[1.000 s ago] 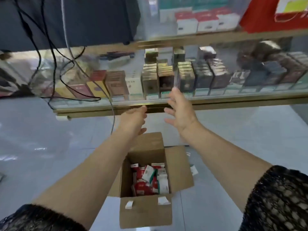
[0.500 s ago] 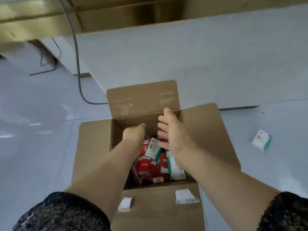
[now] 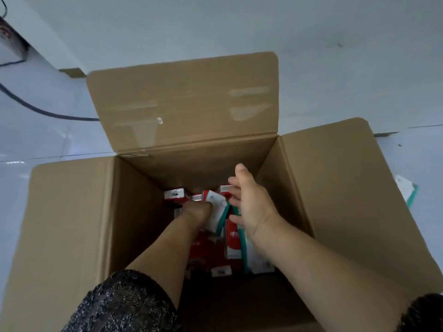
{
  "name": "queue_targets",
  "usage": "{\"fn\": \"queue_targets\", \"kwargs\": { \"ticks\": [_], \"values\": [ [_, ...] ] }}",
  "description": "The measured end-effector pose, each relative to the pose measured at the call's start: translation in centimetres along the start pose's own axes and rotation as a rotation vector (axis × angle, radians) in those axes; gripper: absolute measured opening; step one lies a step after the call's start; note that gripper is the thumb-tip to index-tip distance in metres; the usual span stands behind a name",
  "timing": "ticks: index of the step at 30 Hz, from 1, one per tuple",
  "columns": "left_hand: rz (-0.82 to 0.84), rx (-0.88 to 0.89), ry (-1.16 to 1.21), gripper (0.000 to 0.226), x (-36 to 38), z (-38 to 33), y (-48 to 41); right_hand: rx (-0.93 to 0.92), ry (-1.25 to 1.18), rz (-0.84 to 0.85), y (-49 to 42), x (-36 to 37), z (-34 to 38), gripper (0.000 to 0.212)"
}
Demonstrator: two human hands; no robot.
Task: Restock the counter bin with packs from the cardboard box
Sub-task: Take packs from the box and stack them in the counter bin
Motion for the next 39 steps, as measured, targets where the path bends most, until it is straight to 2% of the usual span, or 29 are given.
{"fn": "queue_targets", "kwargs": {
  "ticks": [3, 5, 7, 11, 14, 16, 21, 27, 31, 34, 36, 39],
  "values": [
    [0.111, 0.041, -0.075, 0.061, 2.1, 2.3, -3.9, 0.008, 0.019, 0.01, -1.2, 0.0, -0.8, 0.058],
    [0.199, 0.023, -0.155, 0.046, 2.4, 3.2, -5.3, 0.01, 0.016, 0.01, -1.9, 0.0, -1.2, 0.055],
    [0.261, 0.011, -0.187, 0.035, 1.4, 1.8, -2.9, 0.004, 0.009, 0.006, -2.5, -0.1, -1.5, 0.052],
    [0.348, -0.06, -0.165, 0.034, 1.2, 1.7, -1.4, -0.007, 0.007, 0.018, -3.2, -0.3, -1.5, 0.045],
    [0.286, 0.008, -0.251, 0.021, 1.1, 1.5, -1.0, -0.013, 0.026, 0.028, -3.3, -0.4, -1.4, 0.038],
    [0.251, 0.062, -0.28, 0.024, 0.8, 1.2, -0.7, -0.017, 0.032, 0.024, -2.9, -0.3, -1.1, 0.036],
    [0.137, 0.271, -0.337, 0.024, -1.8, -0.6, 1.6, -0.042, 0.027, 0.019, -0.8, -0.1, 0.3, 0.056],
    [0.142, 0.278, -0.125, 0.025, -6.2, -2.6, 6.6, -0.102, 0.034, 0.025, 3.8, -1.1, 2.9, 0.056],
    [0.129, 0.245, 0.049, 0.024, -9.4, -4.2, 11.0, -0.177, 0.07, 0.035, 8.0, -2.8, 4.7, 0.038],
    [0.094, 0.271, 0.07, 0.024, -11.9, -5.3, 15.1, -0.242, 0.065, 0.051, 12.0, -4.2, 6.4, 0.033],
    [0.089, 0.304, 0.1, 0.03, -13.0, -5.6, 16.4, -0.283, 0.068, 0.064, 14.9, -5.2, 7.8, 0.034],
    [0.102, 0.359, 0.206, 0.04, -16.7, -8.3, 24.5, -0.371, 0.074, 0.065, 19.9, -7.0, 11.0, 0.035]
  ]
}}
Point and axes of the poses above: each hand's wrist, its own y-axis away from the middle knuckle, its own x-axis out of the palm, z = x × y, the point moved 1 cm from there along -y, towards the middle knuckle, and after that the axes turned 11 degrees about -z, right-handed, at the moved point
